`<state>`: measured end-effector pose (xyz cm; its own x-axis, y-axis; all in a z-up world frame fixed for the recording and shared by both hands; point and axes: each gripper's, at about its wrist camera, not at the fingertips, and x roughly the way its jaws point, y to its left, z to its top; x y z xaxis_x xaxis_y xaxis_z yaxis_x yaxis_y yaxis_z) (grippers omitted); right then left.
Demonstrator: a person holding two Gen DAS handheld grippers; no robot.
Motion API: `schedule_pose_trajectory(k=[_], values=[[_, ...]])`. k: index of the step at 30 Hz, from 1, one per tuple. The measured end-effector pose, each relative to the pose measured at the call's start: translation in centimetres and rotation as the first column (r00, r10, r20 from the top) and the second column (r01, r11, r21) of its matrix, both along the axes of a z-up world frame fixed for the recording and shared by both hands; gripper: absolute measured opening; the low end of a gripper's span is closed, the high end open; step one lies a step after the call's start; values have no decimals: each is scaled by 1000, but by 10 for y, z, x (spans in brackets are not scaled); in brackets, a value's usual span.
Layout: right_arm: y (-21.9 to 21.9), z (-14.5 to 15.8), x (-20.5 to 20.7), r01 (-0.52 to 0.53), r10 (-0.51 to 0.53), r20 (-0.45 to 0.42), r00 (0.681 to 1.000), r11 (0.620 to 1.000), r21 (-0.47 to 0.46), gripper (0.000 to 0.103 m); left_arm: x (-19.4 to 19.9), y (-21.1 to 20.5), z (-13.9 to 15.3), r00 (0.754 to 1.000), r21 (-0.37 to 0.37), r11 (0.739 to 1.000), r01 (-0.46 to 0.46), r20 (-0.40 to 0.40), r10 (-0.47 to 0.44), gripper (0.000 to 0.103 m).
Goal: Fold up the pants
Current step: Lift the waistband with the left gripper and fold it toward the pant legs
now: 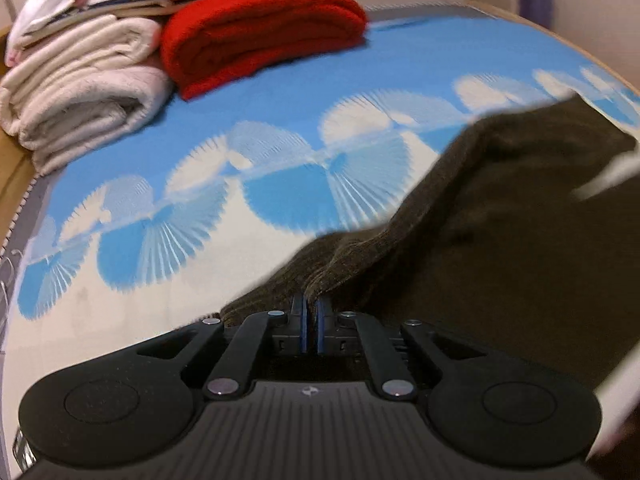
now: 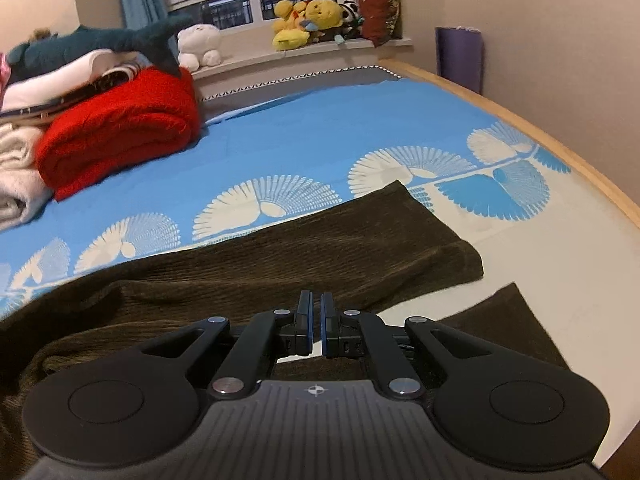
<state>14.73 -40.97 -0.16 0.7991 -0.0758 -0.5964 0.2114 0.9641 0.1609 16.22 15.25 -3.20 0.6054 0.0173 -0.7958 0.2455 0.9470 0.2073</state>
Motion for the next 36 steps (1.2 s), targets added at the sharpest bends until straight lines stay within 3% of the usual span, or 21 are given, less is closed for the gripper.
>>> schedule_pose_trajectory(k=[4,7,9,10,12,15,18,21,27,30,31,32,34,36], values=[[-5,-2,-9,3,-2,-10,1000,999,36,3,-37,7,-36,990,21,999,40,-133,-37,0],[-11,-4,-11,12,-10,-23,1000,997,75,3,-40,37,-44,972,-86,991,-104,-219,83,3],[-14,-8,-10,14,-10,-38,999,993,121,3,-41,62,-39,955,-229,950,-212,-253,152,16],[-14,-10,-8,13,-6,-47,999,990,141,3,-42,75,-38,943,-318,910,-268,-278,181,27],[-12,-12,-5,1,7,-54,999,989,148,3,-42,86,-40,922,-396,856,-332,-326,207,37],[-2,-15,0,-36,42,-54,998,992,118,3,-31,89,-54,882,-401,828,-392,-418,216,46],[6,-17,5,-71,76,-50,996,993,94,3,-20,92,-70,841,-391,801,-453,-485,239,65],[10,-20,11,-89,95,-56,994,992,91,3,-7,101,-79,801,-393,742,-543,-509,316,79],[16,-23,27,-96,105,-56,993,985,144,4,12,118,-90,708,-386,619,-684,-557,434,80],[21,-25,41,-91,103,-48,994,975,204,13,17,126,-87,675,-388,564,-729,-548,495,78],[23,-26,46,-88,100,-45,994,970,228,15,17,128,-85,669,-388,554,-737,-536,515,70],[25,-28,52,-86,99,-39,994,963,256,17,18,129,-82,664,-381,549,-744,-518,540,63],[28,-31,64,-84,98,-30,995,948,308,22,19,129,-76,667,-362,564,-743,-479,571,35],[30,-36,80,-74,90,-29,995,932,356,25,19,132,-71,684,-365,581,-728,-454,572,29]])
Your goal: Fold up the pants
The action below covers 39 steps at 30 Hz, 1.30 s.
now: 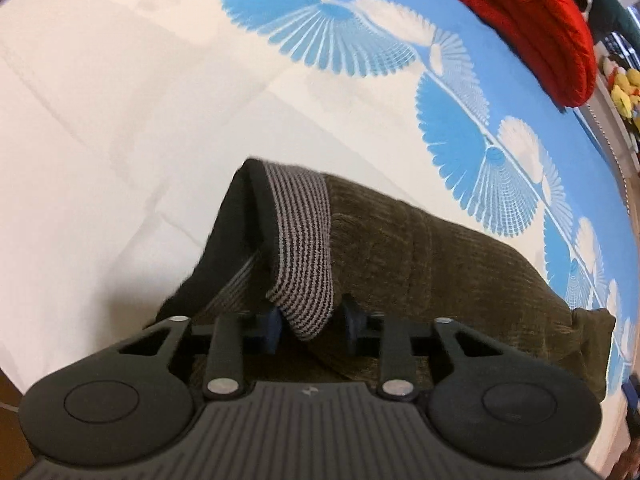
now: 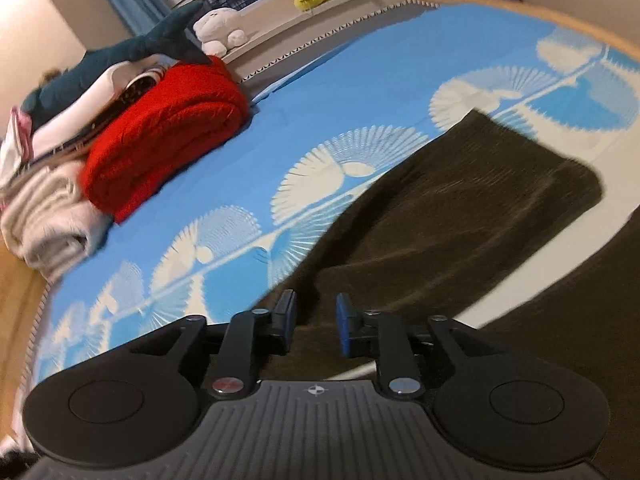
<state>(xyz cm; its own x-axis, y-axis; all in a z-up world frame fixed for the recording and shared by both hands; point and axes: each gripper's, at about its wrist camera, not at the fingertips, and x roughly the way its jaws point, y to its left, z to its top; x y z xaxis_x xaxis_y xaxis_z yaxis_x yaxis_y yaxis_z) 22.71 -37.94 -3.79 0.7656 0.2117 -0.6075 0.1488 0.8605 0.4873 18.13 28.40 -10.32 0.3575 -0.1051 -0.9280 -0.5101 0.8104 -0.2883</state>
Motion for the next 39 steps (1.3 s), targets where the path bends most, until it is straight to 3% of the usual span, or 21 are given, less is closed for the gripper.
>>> schedule_pose_trajectory(k=[8,17,18,19,25,30,33,35,37,39], values=[[19,-42,69,49,-37,-93,995,990,131,27,10,-7,9,999,54,998,22,29,-24,27],[45,-79,114,27,-5,-181,983,993,119,30,9,-8,11,997,69,996,65,25,-67,28],[45,-81,115,22,-1,-183,983,993,114,25,10,-8,11,997,70,995,69,24,-71,27],[44,-82,116,13,8,-179,984,993,118,7,10,-8,12,997,70,995,70,24,-72,27],[28,-44,83,18,-4,-78,997,985,173,3,6,-7,26,996,80,995,67,58,-71,25],[16,-3,28,-141,142,2,990,983,114,3,-13,-5,47,990,102,993,59,122,-71,22],[5,9,-21,-311,311,20,950,948,61,3,-29,-3,54,988,137,988,75,126,-92,21],[-1,3,-50,-418,418,-33,908,908,24,3,-36,-2,55,988,173,980,99,103,-118,21],[-2,-12,-73,-528,522,-126,843,849,-14,3,-39,-5,50,987,220,966,138,44,-152,21],[1,-30,-86,-632,607,-245,756,775,-30,3,-36,-11,38,979,255,945,203,-42,-199,22]])
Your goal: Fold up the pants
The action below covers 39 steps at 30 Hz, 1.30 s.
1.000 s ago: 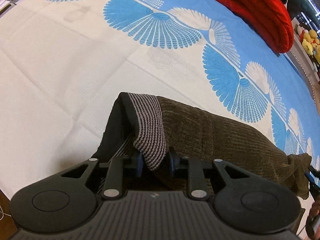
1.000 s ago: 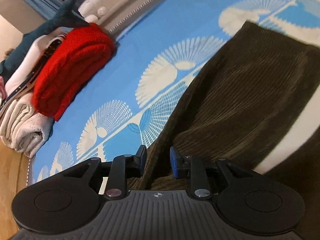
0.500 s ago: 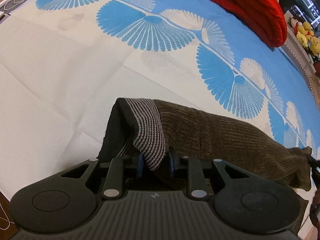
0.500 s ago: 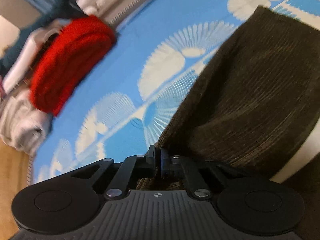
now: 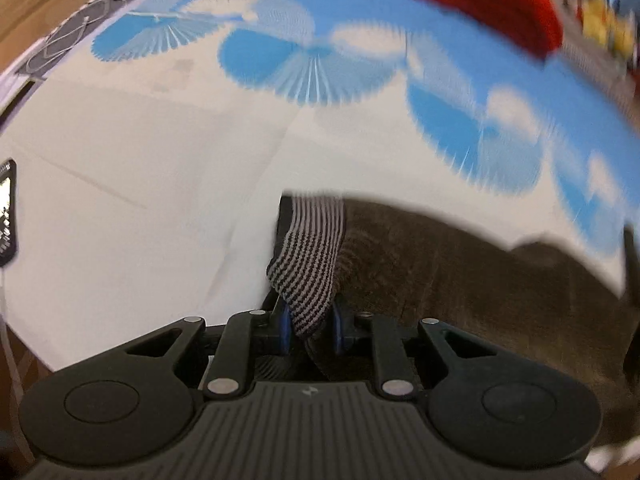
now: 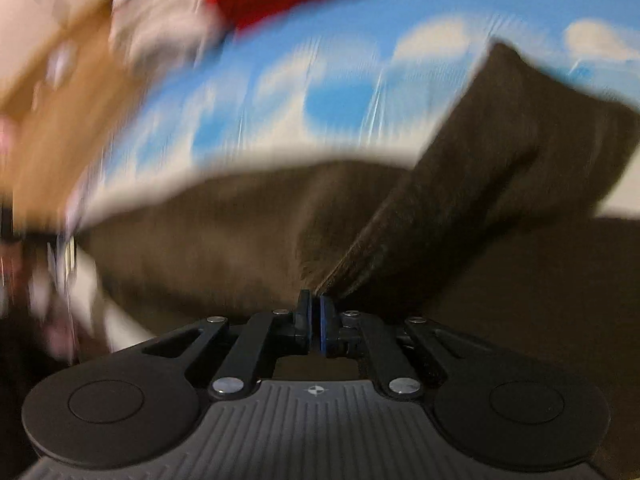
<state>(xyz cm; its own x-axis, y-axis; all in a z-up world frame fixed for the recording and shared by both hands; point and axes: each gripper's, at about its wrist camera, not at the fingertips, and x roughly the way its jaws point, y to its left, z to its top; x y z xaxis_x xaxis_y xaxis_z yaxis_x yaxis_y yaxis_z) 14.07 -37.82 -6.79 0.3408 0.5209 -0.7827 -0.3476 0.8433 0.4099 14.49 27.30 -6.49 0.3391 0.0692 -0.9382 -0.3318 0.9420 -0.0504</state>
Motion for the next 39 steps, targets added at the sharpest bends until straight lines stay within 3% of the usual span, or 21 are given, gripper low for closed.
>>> schedule_pose_trajectory(k=[3,6,9,11,15,22,25,30,32,34,36,39], values=[[3,-12,-8,-70,67,-33,997,991,-117,7,7,-7,-11,997,27,999,20,-70,-18,27],[-9,2,9,57,-54,34,998,994,-88,7,13,-8,-16,996,20,1000,3,-90,-1,47],[-14,22,32,227,-218,155,964,973,-43,27,18,-8,-21,995,-2,1000,-3,-101,3,60],[-6,27,52,300,-286,207,936,953,-41,38,23,-11,-25,993,7,1000,3,-114,-2,63],[17,15,91,388,-372,181,910,919,-66,39,30,-15,-34,989,21,1000,22,-148,-18,71],[70,-24,158,437,-391,203,898,848,-298,43,38,-14,-41,983,24,999,48,-176,-43,73],[85,-38,173,406,-354,201,913,827,-389,43,40,-10,-44,983,7,999,47,-179,-45,73],[93,-56,185,401,-334,221,916,756,-518,41,41,-5,-46,981,-12,998,58,-183,-59,73],[85,-56,185,422,-356,227,906,745,-516,23,40,-4,-46,981,-18,998,59,-182,-62,73],[73,-50,182,454,-393,228,891,747,-487,8,40,-3,-45,982,-18,998,59,-180,-62,73],[58,-37,175,511,-447,247,860,739,-439,7,40,-4,-44,982,-12,998,60,-178,-62,73],[24,-9,157,626,-557,288,779,710,-323,7,40,-6,-43,984,9,999,50,-172,-47,69]])
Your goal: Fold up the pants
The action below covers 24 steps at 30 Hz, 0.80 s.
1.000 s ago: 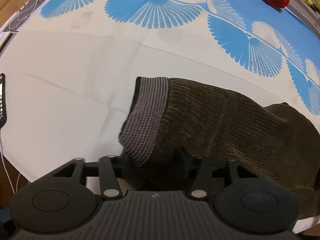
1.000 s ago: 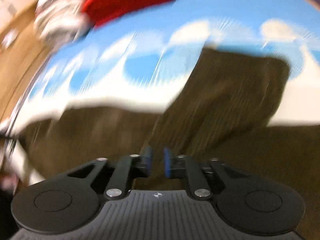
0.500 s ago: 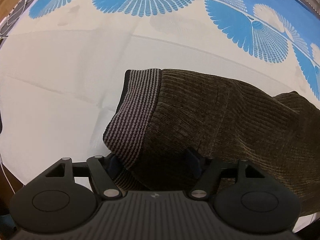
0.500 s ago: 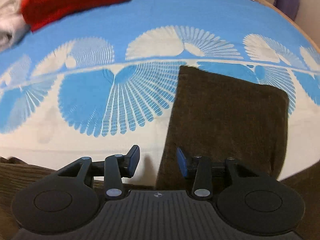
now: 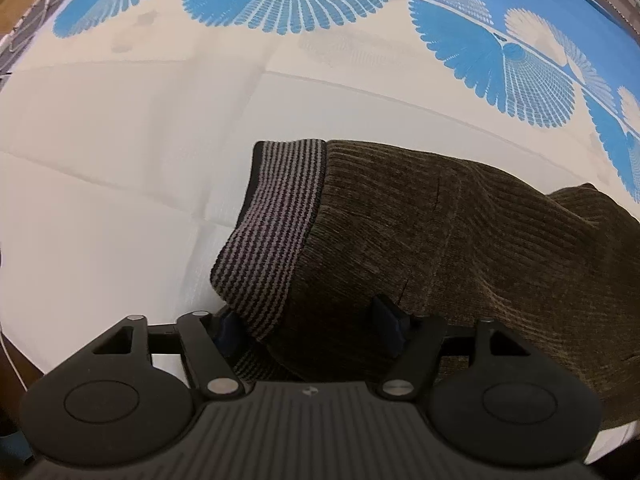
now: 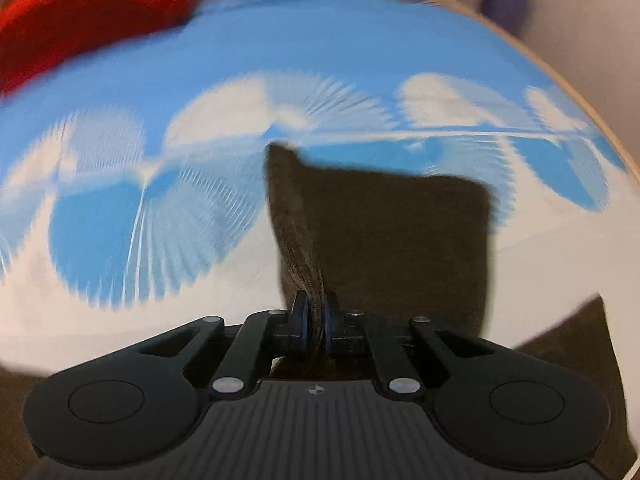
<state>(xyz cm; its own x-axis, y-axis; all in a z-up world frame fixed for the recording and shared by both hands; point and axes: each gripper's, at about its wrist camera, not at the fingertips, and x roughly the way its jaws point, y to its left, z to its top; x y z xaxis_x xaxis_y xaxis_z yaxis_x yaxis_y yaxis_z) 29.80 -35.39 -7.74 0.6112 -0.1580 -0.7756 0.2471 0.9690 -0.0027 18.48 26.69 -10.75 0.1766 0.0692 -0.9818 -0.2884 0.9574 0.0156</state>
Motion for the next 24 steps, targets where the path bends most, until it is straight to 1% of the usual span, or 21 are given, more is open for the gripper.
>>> schedule_pose_trajectory(k=[2,4,6,7,9,11,12,14,15,17,18,19,20,21,22,23,24], values=[[-32,22,-20,90,-97,91,991,993,79,6,-1,-1,3,1000,17,1000,-10,13,10,59],[-67,38,-46,164,-190,155,969,972,169,6,-2,-5,8,999,51,999,-12,30,11,40],[-99,45,-74,217,-264,185,947,946,240,6,-3,-6,14,998,66,998,-22,56,18,29],[-114,46,-88,235,-291,186,938,933,274,6,-4,-8,18,997,67,997,-23,76,18,26],[-136,43,-116,244,-316,172,933,907,342,6,-5,-13,25,995,89,996,-23,103,13,25],[-146,37,-143,223,-289,146,946,908,354,5,-8,-18,32,993,112,994,-5,121,-8,25],[-149,34,-155,213,-273,131,953,912,351,5,-11,-18,36,991,109,994,-4,131,-10,24],[-160,27,-179,202,-252,88,964,905,373,5,-15,-18,40,990,99,995,1,142,-15,24],[-165,21,-190,202,-241,53,969,897,394,5,-17,-17,41,990,96,995,3,143,-17,24],[-181,2,-208,205,-206,-49,977,860,468,6,-19,-14,39,991,96,995,7,130,-19,24],[-187,-7,-213,193,-168,-94,981,843,503,7,-21,-13,37,993,89,996,12,118,-22,25],[-193,-15,-217,188,-144,-125,982,838,513,7,-21,-12,35,994,84,996,11,105,-20,26],[-201,-18,-220,200,-153,-134,979,848,491,9,-21,-11,34,995,76,997,6,98,-13,27],[-209,-19,-223,220,-182,-126,975,858,464,11,-21,-9,32,996,63,998,-6,90,0,31],[-221,-21,-225,251,-223,-116,968,857,451,11,-22,-7,31,997,52,998,-20,82,15,35],[-236,-25,-226,296,-275,-113,955,835,464,14,-22,-5,28,997,38,999,-33,71,30,37],[-248,-29,-228,335,-321,-115,940,806,488,17,-22,-3,25,997,18,999,-51,58,50,44]])
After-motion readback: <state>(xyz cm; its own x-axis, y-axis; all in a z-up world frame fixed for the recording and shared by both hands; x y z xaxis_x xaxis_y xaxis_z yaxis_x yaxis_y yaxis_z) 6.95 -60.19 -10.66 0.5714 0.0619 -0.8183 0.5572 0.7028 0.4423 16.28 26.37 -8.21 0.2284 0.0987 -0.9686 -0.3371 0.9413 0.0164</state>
